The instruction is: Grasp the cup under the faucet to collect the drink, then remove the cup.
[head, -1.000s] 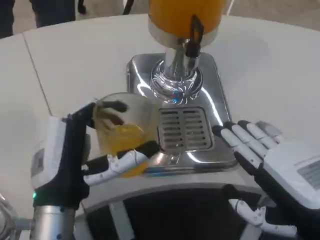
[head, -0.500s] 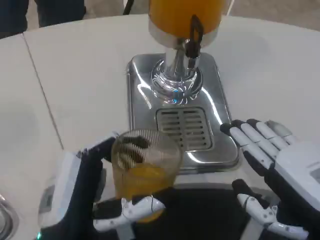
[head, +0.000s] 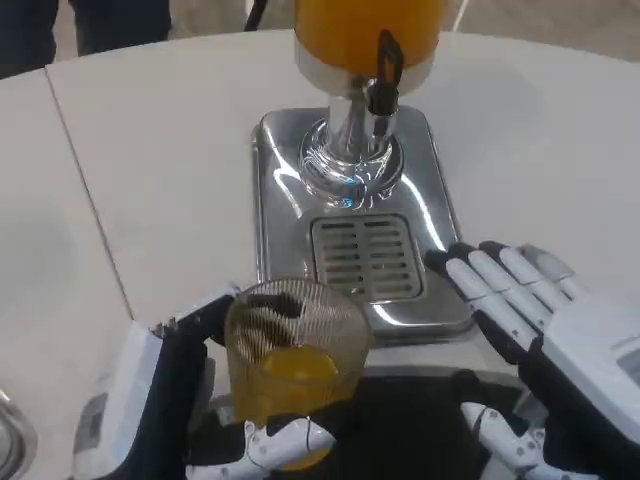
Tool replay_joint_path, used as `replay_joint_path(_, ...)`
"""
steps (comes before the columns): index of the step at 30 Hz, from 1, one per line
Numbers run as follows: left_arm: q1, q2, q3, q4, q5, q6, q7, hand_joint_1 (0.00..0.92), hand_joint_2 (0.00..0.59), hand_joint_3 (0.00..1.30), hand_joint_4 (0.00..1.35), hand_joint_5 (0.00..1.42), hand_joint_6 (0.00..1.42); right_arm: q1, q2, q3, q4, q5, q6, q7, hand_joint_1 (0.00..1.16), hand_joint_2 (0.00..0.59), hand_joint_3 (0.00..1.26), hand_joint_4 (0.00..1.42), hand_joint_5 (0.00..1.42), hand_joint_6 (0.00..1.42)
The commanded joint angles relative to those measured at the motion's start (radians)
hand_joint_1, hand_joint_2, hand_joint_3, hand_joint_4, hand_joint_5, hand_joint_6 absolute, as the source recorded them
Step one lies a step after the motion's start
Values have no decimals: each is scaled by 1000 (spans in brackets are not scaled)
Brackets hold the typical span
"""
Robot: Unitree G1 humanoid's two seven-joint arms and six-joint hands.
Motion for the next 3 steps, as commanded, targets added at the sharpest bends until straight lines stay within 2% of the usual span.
replay_joint_path(1, 9, -22, -2, -39, 12, -19, 5, 660, 27, 1112, 1059, 1373, 1424, 15, 4, -9, 7, -10, -7, -9, 78, 566, 0, 0, 0, 0)
replay_joint_path(3, 6, -30, 5, -40, 9, -9, 4, 660, 27, 1114, 1059, 1373, 1424, 13, 7, -9, 7, -9, -6, -12, 80, 566, 0, 0, 0, 0)
